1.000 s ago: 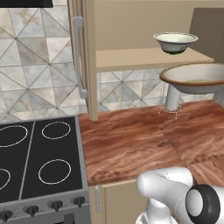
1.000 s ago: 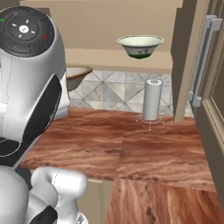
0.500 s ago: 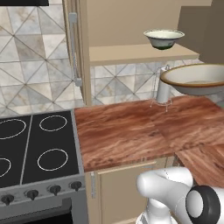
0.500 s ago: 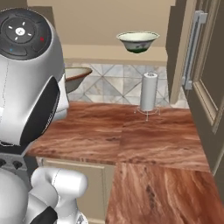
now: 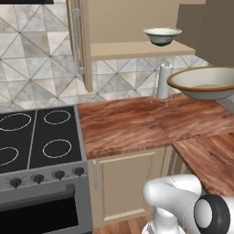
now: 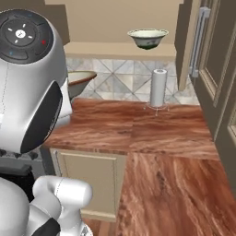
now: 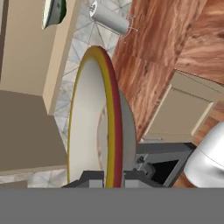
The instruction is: Move the bowls from the cabinet to the plates on the dining table.
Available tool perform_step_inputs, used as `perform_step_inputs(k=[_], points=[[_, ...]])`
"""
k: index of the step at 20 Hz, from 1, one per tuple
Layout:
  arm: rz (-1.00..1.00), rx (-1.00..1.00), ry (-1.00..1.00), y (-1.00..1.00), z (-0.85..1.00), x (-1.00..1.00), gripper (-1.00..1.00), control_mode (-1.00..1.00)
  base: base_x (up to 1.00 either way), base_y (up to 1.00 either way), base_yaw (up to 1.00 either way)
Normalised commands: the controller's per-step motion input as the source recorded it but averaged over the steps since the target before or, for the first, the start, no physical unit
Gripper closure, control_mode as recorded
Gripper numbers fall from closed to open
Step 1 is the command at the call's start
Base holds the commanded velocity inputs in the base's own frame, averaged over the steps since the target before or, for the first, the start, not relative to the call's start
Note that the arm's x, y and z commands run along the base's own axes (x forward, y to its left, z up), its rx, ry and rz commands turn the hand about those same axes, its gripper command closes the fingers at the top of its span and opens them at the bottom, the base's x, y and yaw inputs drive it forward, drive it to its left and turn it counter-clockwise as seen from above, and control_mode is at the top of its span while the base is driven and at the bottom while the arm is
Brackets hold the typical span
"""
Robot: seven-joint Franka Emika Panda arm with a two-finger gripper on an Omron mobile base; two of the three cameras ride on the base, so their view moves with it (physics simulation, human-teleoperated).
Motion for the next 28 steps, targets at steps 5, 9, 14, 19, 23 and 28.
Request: perform_step_inputs(k=[5,9,14,19,23,28], points=[[0.0,0.0,0.0,0.0,0.0,0.0,1.0,1.0,-0.62,0.17,0.0],[0.0,0.0,0.0,0.0,0.0,0.0,1.0,1.0,-0.62,0.16,0.0],[0.0,0.0,0.0,0.0,0.0,0.0,1.0,1.0,-0.62,0.18,0.0],[0.0,0.0,0.0,0.0,0.0,0.0,1.0,1.0,-0.62,0.37,0.0],[0.0,0.0,0.0,0.0,0.0,0.0,1.0,1.0,-0.45,0.45,0.06],[0.0,0.0,0.0,0.0,0.0,0.0,1.0,1.0,-0.15,0.37,0.16]])
